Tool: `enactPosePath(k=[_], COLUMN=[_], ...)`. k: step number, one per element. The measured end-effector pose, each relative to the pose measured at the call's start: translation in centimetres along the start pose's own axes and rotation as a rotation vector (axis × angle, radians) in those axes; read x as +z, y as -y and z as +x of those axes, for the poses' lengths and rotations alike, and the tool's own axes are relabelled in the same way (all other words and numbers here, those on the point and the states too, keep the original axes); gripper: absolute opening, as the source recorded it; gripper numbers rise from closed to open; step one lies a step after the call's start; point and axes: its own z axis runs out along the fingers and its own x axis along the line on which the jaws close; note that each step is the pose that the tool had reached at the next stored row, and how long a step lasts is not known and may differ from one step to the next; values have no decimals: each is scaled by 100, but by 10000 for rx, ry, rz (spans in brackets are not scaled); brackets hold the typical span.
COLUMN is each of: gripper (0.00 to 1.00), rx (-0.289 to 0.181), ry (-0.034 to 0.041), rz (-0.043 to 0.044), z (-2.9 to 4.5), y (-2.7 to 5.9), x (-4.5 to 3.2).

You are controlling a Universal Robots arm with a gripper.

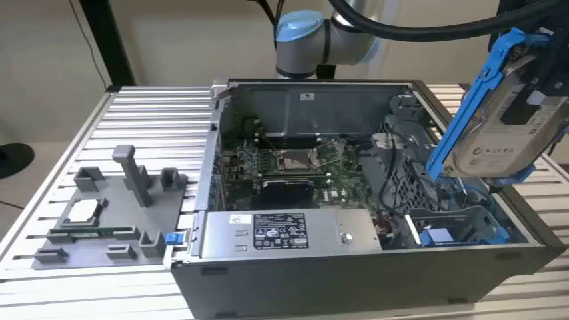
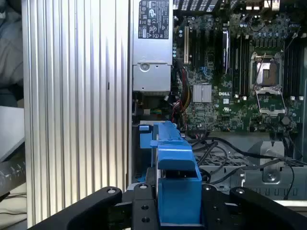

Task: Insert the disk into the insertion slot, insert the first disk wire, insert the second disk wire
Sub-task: 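Insert the disk into the insertion slot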

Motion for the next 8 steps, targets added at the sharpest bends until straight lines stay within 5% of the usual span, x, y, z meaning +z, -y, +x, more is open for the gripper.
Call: enactPosePath(k=[8], gripper=[0], rx=[0], ry=[0], rz=[-12], z=[0], y=[1], x=[13])
